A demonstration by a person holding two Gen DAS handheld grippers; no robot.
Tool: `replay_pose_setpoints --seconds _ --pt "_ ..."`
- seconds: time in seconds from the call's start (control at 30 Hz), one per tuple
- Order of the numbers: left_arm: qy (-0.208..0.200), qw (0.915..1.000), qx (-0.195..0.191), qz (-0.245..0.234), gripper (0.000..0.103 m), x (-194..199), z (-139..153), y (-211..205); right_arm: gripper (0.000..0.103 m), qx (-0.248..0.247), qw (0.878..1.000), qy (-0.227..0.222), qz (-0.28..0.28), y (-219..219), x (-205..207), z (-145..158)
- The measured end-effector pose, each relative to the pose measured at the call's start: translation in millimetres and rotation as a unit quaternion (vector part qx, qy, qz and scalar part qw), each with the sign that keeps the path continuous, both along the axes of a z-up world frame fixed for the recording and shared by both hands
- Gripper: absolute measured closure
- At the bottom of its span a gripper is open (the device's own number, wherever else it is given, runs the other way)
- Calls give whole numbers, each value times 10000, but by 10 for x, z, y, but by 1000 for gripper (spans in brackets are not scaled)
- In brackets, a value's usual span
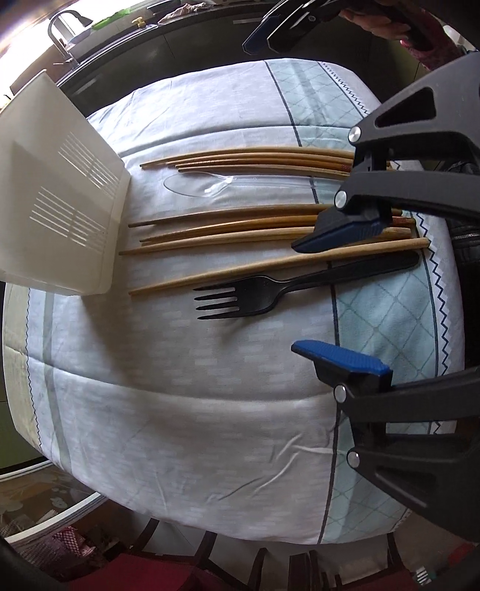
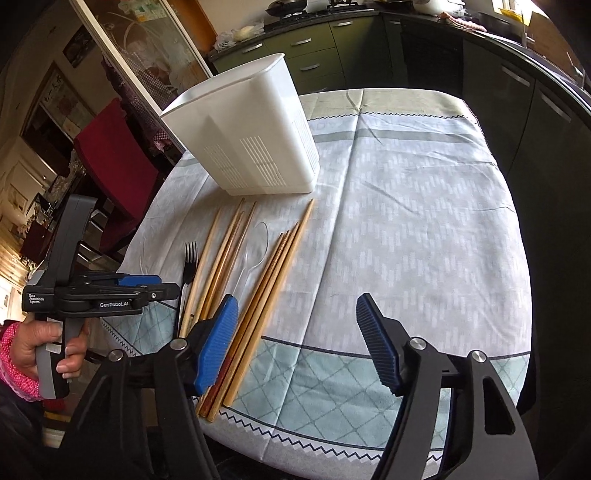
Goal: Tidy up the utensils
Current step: 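Grasp the black plastic fork with the left tool while the right tool grasps the clear spoon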
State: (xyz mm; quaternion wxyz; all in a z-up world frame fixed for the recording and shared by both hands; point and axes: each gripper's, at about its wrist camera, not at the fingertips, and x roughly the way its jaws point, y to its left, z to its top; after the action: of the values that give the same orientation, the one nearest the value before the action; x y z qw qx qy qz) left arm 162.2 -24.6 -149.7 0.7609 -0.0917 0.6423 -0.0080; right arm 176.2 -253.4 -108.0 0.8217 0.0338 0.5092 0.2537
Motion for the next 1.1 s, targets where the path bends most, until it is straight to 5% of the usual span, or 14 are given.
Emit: replay_pose_setpoints --seconds 0.3,0.57,0.83,1.1 --pt "139 9996 236 112 91 111 -112 18 39 -57 9998 -58 174 69 -28 9" --pt "52 9979 644 -77 94 183 -71 198 40 -159 9987 61 471 361 17 35" --pt "-2 9966 801 -213 93 221 -55 306 64 -311 9915 990 781 932 312 -292" --pt "-60 9961 826 -294 93 181 -63 272 80 -563 9876 1346 584 1208 473 -542"
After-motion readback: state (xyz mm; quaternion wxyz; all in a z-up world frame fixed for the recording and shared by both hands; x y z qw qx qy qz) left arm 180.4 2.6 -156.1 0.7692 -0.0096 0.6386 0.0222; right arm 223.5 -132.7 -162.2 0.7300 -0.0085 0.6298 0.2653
